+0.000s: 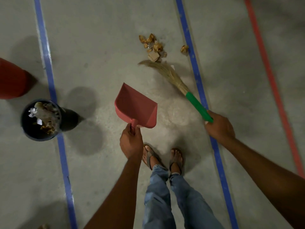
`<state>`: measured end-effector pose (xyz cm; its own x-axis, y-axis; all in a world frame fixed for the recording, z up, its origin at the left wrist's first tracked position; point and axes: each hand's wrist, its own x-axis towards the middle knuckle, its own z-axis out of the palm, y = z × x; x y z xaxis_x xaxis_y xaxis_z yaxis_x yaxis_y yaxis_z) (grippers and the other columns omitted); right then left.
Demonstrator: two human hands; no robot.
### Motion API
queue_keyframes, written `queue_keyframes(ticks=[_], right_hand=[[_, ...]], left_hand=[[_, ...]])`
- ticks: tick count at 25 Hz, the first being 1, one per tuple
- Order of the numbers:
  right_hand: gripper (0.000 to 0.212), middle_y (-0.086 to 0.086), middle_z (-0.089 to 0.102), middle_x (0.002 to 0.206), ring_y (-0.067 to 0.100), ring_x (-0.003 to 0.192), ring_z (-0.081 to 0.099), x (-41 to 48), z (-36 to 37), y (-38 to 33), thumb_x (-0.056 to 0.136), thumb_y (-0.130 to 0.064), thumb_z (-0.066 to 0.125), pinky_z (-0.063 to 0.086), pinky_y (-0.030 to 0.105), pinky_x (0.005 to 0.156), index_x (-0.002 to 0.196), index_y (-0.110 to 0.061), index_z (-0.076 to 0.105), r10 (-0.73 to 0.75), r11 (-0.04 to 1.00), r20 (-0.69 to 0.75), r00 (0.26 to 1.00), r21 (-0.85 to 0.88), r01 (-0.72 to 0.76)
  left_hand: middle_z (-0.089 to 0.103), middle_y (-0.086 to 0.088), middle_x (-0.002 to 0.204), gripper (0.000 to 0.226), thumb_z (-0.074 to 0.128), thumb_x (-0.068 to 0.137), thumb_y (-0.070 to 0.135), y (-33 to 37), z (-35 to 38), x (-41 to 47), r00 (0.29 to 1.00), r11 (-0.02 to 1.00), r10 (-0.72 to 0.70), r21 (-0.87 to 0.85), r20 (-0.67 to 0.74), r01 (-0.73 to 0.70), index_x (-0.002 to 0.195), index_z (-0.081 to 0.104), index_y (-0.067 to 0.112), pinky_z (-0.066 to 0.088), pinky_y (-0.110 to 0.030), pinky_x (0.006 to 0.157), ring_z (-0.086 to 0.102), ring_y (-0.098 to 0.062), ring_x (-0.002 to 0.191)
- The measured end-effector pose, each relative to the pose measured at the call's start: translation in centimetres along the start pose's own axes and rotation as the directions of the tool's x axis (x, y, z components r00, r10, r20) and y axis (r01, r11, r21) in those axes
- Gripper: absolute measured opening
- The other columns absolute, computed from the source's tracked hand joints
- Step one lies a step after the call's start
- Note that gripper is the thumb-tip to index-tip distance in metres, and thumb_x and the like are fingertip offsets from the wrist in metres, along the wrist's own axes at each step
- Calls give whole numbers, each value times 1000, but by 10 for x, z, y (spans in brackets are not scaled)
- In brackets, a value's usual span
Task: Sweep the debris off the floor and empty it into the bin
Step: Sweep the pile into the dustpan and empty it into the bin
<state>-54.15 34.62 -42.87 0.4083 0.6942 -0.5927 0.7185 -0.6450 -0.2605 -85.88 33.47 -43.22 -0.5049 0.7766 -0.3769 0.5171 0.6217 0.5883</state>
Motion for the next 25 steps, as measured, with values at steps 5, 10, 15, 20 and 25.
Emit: queue_keyframes(ticks=[5, 10, 15, 20, 25], right_hand=[[54, 8, 69, 128, 33, 109, 67, -42, -25, 41, 94, -30, 60, 55, 40, 91, 147, -38, 50, 12, 1000, 37, 999, 18, -13], [49, 11, 72, 107, 35, 92, 69, 18, -19, 44, 89, -25, 54, 57, 38, 78, 138, -33, 58, 63, 987, 61, 996, -154, -53], [50, 12, 72, 110, 35, 97, 69, 68, -42, 33, 93, -27, 59, 57, 39, 80, 143, -30, 55, -5, 995, 56, 998, -103, 11], [55, 8, 71, 124, 32, 108, 68, 42, -97, 76, 95, -23, 65, 54, 39, 88, 147, -31, 50, -26, 996, 57, 998, 85, 21], [37, 13, 69, 111, 37, 104, 66, 77, -109, 55, 99, -25, 58, 50, 39, 83, 136, -21, 57, 90, 980, 32, 995, 174, -94]], left_hand=[[58, -1, 65, 46, 45, 103, 59, 33, -3, 25, 999, 1000, 19, -12, 36, -18, 78, 59, 22, 40, -30, 54, 49, -13, 56], [49, -1, 57, 49, 48, 105, 53, 60, 6, 48, 998, 998, 48, 28, 45, -49, 73, 55, 17, 31, -19, 49, 38, -7, 48], [47, -4, 58, 51, 49, 104, 53, 84, 37, 56, 1000, 999, -18, 33, -1, 18, 72, 54, 14, 30, -26, 52, 37, -8, 52], [61, -13, 71, 49, 50, 101, 56, 120, 79, 48, 992, 992, -127, -10, -6, 127, 80, 61, 13, 39, -32, 55, 50, -18, 59], [67, -8, 75, 36, 55, 100, 55, 157, 105, 52, 993, 991, -113, -66, 15, 114, 69, 52, 38, 47, -32, 60, 62, -23, 67]])
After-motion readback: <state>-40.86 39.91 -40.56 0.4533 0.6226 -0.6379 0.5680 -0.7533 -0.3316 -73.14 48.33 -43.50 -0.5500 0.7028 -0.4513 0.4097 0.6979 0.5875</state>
